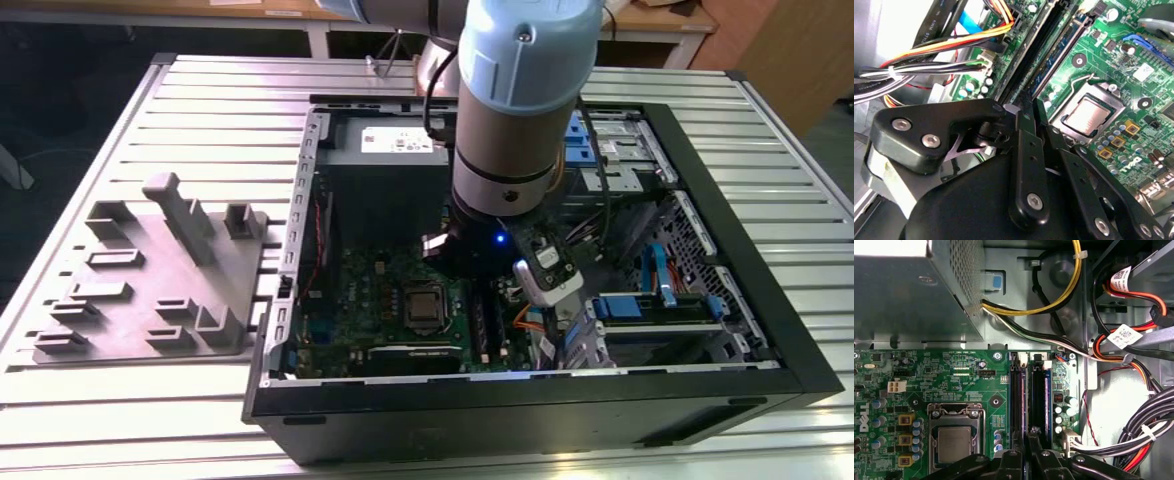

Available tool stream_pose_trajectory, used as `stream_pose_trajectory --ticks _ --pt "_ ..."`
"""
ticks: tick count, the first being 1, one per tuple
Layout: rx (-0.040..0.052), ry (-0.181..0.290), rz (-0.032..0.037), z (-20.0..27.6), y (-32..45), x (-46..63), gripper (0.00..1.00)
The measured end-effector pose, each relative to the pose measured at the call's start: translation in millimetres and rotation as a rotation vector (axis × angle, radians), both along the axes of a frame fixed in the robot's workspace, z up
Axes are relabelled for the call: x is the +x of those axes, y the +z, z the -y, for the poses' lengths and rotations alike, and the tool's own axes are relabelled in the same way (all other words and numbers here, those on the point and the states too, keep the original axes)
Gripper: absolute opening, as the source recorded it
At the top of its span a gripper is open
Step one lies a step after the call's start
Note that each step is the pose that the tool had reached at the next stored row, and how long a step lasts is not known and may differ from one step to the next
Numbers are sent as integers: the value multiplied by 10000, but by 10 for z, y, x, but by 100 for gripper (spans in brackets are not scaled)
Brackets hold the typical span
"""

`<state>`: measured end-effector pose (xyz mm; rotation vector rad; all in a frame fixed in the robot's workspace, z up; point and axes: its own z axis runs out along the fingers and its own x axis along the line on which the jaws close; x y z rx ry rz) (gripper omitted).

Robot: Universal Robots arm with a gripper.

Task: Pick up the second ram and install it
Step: 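Insert the second ram into the second slot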

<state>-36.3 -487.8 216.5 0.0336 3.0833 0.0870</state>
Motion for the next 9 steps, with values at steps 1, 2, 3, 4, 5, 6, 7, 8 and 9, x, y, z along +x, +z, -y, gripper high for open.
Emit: stream_pose_trajectory --ticks 1,2,3,4,5,6,7,8,9 --pt "-1 0 0 0 0 0 15" --pt "-1 0 0 0 4 0 15" --pt "0 0 0 0 23 0 15" --pt "1 0 0 0 53 0 15" --pt "2 0 1 0 85 0 15" --pt "1 0 0 0 114 0 15" --pt "1 0 0 0 135 0 15" --pt "0 0 0 0 142 0 15" --pt "1 0 0 0 142 0 15"
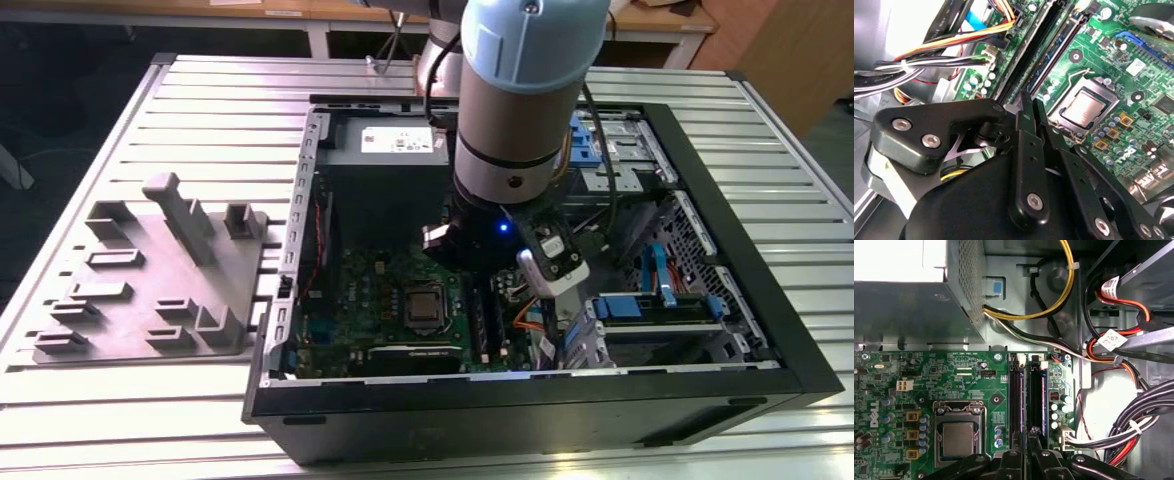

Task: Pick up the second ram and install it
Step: 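Insert the second ram into the second slot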

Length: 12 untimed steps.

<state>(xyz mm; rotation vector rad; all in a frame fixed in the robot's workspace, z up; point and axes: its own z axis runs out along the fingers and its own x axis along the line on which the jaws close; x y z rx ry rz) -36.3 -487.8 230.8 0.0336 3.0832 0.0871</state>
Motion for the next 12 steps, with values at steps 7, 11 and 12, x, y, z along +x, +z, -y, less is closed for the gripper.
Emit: stream_pose_trajectory --ticks 7,11,12 --pt "0 0 0 0 1 0 7" --pt "0 0 0 0 2 0 7" --pt "0 0 0 0 2 0 7"
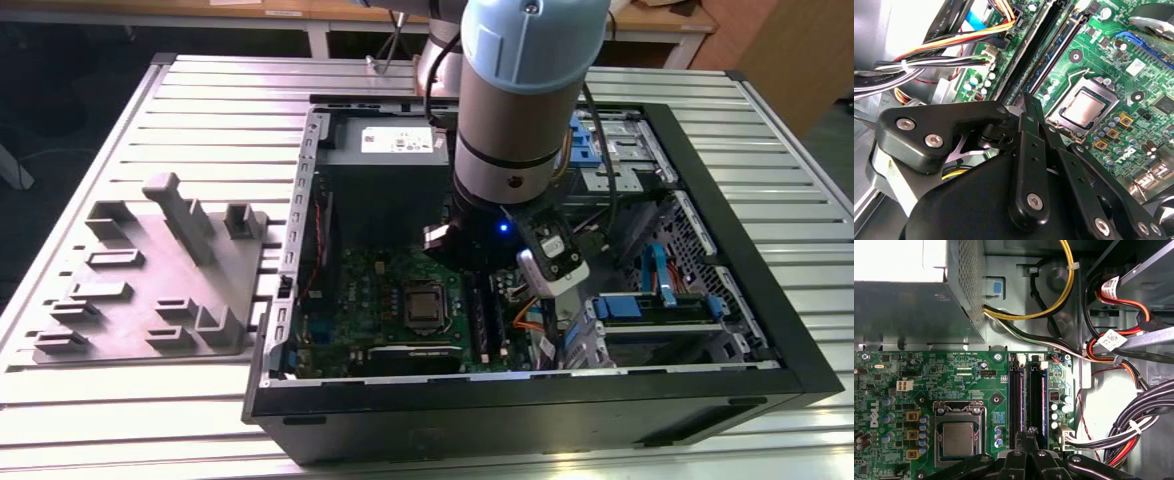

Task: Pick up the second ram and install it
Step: 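Insert the second ram into the second slot, then press down the second ram until it locks into place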

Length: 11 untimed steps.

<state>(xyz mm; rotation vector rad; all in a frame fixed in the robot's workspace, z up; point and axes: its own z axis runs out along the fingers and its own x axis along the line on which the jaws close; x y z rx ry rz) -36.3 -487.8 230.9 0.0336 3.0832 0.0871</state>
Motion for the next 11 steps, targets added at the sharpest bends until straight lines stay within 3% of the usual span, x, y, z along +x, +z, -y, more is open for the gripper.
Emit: stream_pose_trajectory --ticks 11 --pt "0 -1 0 0 3 0 7"
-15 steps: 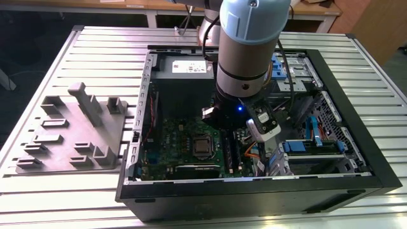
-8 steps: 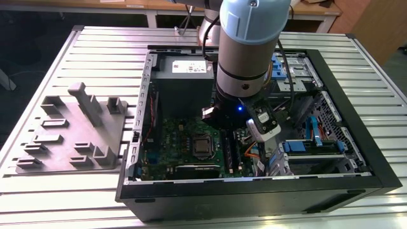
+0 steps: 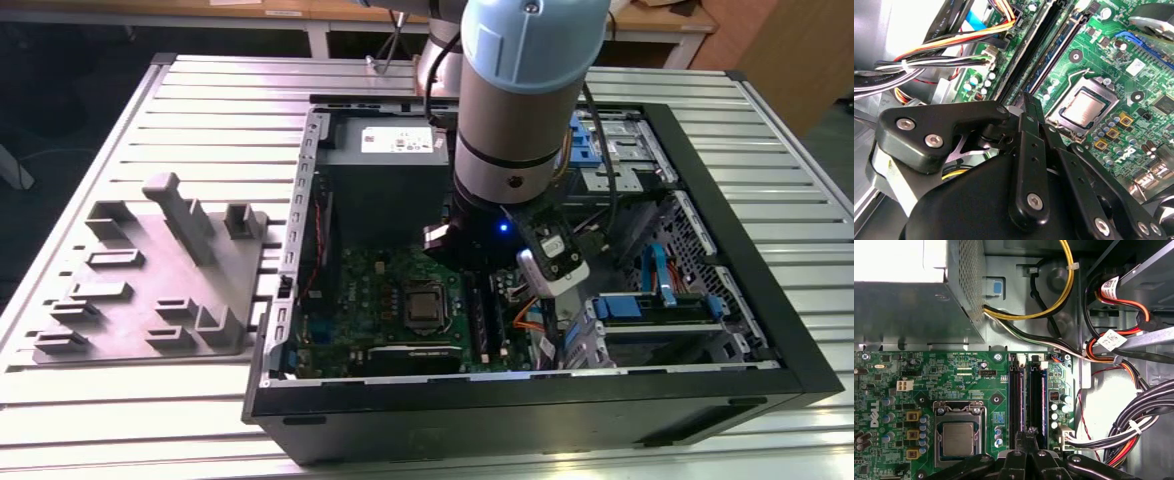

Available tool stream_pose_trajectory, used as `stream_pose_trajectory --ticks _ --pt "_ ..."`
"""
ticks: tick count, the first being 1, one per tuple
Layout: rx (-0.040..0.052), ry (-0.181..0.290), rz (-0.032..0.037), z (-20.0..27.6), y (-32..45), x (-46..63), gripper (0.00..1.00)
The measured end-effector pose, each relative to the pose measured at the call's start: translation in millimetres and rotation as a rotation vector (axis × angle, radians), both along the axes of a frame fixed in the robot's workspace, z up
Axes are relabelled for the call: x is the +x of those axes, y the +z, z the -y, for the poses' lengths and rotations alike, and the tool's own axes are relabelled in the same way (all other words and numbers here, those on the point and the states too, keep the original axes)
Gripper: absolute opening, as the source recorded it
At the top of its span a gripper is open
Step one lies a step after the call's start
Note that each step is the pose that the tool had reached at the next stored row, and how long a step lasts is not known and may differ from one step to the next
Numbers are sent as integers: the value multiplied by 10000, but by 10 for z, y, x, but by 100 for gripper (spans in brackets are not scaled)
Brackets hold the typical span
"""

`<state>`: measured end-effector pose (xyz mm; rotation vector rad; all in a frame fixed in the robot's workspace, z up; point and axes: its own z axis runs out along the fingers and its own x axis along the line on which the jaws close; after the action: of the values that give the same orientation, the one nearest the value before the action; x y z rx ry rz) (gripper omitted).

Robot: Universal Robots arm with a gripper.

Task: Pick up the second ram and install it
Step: 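Press down the second ram until it locks into place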

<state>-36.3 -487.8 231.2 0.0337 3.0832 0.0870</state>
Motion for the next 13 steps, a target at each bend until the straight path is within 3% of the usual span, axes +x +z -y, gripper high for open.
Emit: stream_pose_trajectory --ticks 9,13 --pt "55 0 -7 -8 -1 0 7" --pt "58 0 -7 -91 -2 0 7"
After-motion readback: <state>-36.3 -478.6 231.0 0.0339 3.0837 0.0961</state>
